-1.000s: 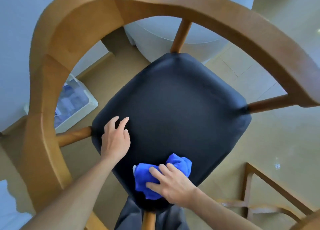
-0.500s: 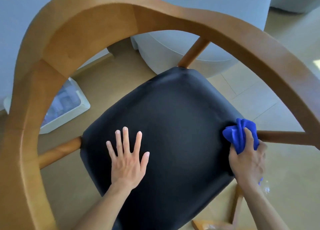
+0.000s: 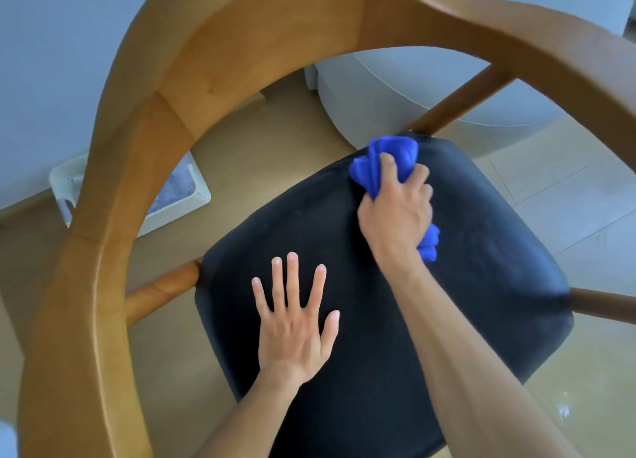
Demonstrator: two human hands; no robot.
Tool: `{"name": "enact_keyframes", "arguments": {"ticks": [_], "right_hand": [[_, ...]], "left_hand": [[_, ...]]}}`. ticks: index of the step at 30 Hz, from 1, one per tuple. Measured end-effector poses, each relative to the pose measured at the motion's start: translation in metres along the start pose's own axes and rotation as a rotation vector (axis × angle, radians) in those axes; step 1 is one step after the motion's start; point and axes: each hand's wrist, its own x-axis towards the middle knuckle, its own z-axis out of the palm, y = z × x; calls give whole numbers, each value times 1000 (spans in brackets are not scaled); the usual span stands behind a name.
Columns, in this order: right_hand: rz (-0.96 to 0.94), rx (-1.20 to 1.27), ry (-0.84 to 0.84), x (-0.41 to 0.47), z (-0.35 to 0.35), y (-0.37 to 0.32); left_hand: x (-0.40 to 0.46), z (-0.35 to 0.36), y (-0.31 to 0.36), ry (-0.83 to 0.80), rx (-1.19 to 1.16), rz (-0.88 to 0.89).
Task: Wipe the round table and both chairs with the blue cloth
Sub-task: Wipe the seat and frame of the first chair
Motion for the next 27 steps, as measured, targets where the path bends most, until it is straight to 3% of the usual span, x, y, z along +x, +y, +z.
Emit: {"name": "enact_keyframes", "arguments": {"ticks": [5, 8, 12, 14, 18, 23, 27], "right_hand": [[-555, -93, -204, -42, 22, -80], [-835, -91, -310, -39, 22, -87], [-1144, -159, -343, -12, 15, -72], [-1094, -178, -302, 8, 11, -62], [-797, -172, -223, 63, -6, -23], [-530, -68, -120, 88, -29, 75], [-59, 90, -77, 67, -41, 161]], "left_hand": [[-1, 0, -2, -80, -46, 11], [0, -2, -3, -132, -50, -34], [0, -5, 1, -80, -27, -34], [-1, -4, 1, -48, -21, -24], [0, -2, 1, -21, -1, -23], [0, 2, 0, 2, 24, -19], [0, 6, -1, 19, 32, -19]]}}
